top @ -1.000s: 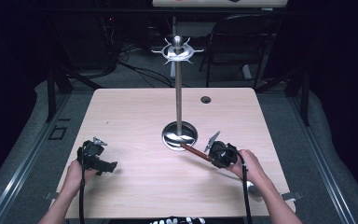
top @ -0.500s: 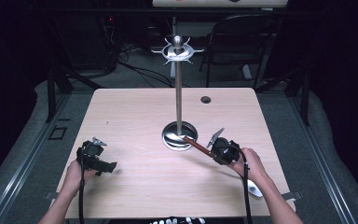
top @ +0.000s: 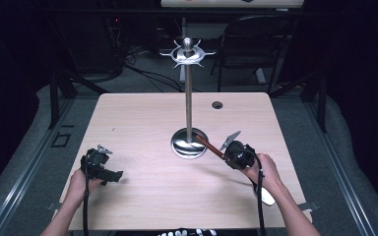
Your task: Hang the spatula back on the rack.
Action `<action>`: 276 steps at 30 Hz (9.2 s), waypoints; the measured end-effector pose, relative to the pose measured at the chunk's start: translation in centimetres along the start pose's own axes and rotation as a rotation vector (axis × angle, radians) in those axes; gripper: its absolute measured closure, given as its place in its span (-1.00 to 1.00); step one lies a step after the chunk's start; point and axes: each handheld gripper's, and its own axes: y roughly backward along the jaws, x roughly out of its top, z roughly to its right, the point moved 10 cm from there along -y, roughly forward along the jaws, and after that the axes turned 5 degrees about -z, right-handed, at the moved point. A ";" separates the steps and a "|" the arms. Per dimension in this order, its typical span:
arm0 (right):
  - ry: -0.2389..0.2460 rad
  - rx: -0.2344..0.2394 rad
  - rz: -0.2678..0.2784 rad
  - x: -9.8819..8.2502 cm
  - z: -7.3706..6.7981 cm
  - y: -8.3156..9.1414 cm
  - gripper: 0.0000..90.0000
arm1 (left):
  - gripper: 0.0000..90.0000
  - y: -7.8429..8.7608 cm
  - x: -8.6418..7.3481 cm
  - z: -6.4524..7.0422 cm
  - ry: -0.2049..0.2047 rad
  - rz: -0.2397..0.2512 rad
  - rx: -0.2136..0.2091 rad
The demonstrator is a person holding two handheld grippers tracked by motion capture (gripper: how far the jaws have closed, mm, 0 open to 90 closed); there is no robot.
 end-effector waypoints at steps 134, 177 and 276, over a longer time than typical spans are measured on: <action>-0.242 -0.085 0.525 10.2 5.0 9.0 0.89 | -1.00 -0.1 0.5 0.3 -0.013 0.008 0.001; -0.241 -0.082 0.660 13.7 5.2 14.0 0.89 | -1.00 -0.1 0.5 0.3 -0.016 0.010 -0.002; -0.275 -0.159 0.577 15.2 3.6 14.8 0.87 | -1.00 -0.2 0.6 0.4 -0.024 0.009 -0.007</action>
